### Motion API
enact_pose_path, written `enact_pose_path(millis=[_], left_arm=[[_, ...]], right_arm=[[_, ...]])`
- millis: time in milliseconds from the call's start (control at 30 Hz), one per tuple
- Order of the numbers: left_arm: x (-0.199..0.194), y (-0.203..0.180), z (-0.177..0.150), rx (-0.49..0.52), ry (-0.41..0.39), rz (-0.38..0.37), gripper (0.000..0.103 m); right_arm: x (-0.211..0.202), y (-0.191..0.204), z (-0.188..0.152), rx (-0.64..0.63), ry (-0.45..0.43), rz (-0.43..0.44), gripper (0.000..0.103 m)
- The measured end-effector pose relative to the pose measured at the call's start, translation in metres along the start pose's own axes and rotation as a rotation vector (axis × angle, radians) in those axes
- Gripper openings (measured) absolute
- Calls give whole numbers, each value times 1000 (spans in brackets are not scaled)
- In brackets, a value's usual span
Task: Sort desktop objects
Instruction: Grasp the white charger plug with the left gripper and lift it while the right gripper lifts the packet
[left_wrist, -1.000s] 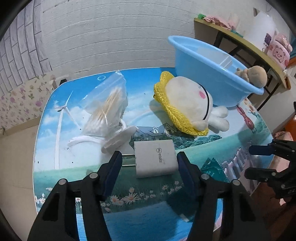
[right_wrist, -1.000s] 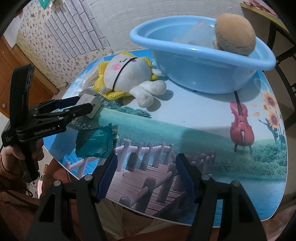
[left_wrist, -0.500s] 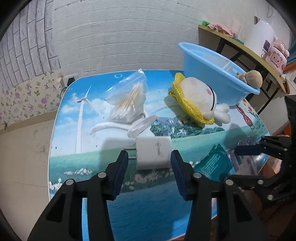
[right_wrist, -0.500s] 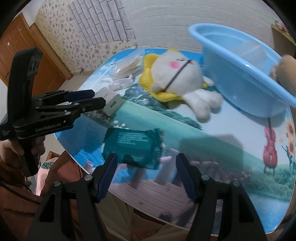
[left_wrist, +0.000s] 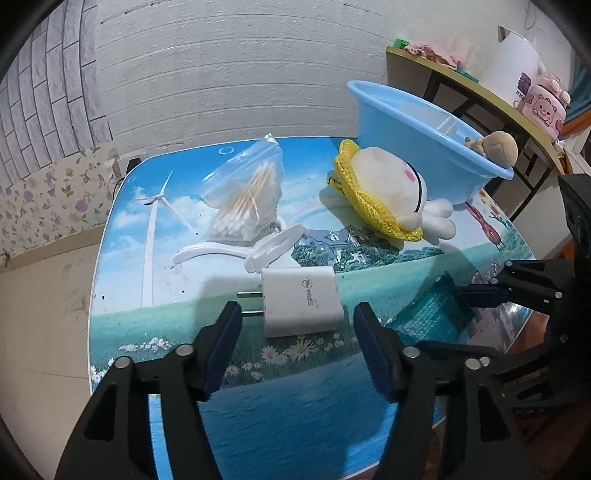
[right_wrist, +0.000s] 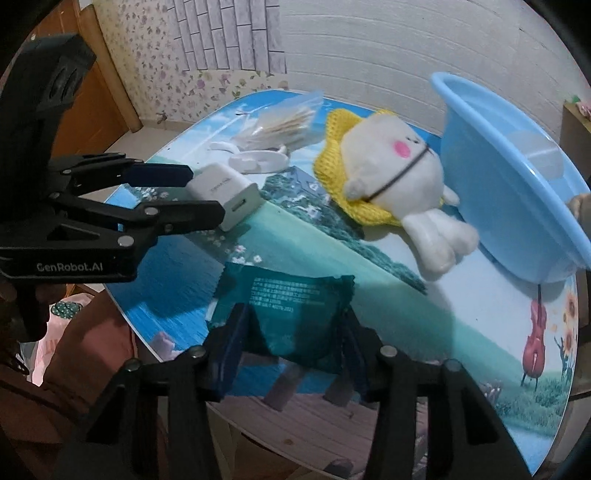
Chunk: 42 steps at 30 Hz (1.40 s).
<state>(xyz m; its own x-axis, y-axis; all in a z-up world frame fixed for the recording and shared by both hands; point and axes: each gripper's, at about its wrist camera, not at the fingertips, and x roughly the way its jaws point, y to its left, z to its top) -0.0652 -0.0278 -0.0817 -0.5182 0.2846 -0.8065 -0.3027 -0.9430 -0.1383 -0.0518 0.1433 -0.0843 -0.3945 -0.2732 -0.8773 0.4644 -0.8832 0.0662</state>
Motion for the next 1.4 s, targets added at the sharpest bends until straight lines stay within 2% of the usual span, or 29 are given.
enact_pose_path(millis=[167, 333, 433, 567, 600, 667, 700, 733, 867, 933, 1067, 1200, 1300, 1400], left_arm=[[6, -5, 5, 10, 4, 20, 72], [15, -7, 9, 3, 16, 43, 72], [23, -6, 10, -2, 31, 59, 72], [28, -8, 8, 6, 40, 73, 72], [28, -9, 8, 11, 38, 70, 71], [26, -10, 8, 16, 31, 58, 49], [26, -10, 9, 18, 33, 49, 49], [26, -10, 8, 20, 36, 40, 49], [23, -15, 4, 30, 40, 30, 49], [20, -18, 0, 29, 44, 24, 49], [13, -22, -6, 29, 51, 19, 49], [7, -25, -13, 38, 59, 23, 50], [9, -28, -14, 53, 63, 41, 65], [13, -26, -12, 54, 65, 40, 67]], right_arm=[[-8, -24, -11, 86, -4, -22, 47], [-22, -46, -23, 142, -28, -35, 47], [-25, -54, -27, 168, -35, -40, 38], [-28, -62, -29, 183, -37, -56, 39], [-29, -64, -31, 191, -37, -50, 39], [-27, -64, -29, 201, -40, -48, 39], [-27, -65, -29, 204, -40, -53, 39], [-27, -65, -29, 208, -41, -55, 40], [-30, -59, -27, 195, -57, -30, 58], [-30, -51, -26, 164, -54, -27, 63], [-19, -43, -27, 124, -8, -51, 65], [-15, -44, -25, 124, -7, -62, 67], [-13, -42, -27, 111, -13, -81, 75], [-14, -41, -30, 82, -21, -102, 81]])
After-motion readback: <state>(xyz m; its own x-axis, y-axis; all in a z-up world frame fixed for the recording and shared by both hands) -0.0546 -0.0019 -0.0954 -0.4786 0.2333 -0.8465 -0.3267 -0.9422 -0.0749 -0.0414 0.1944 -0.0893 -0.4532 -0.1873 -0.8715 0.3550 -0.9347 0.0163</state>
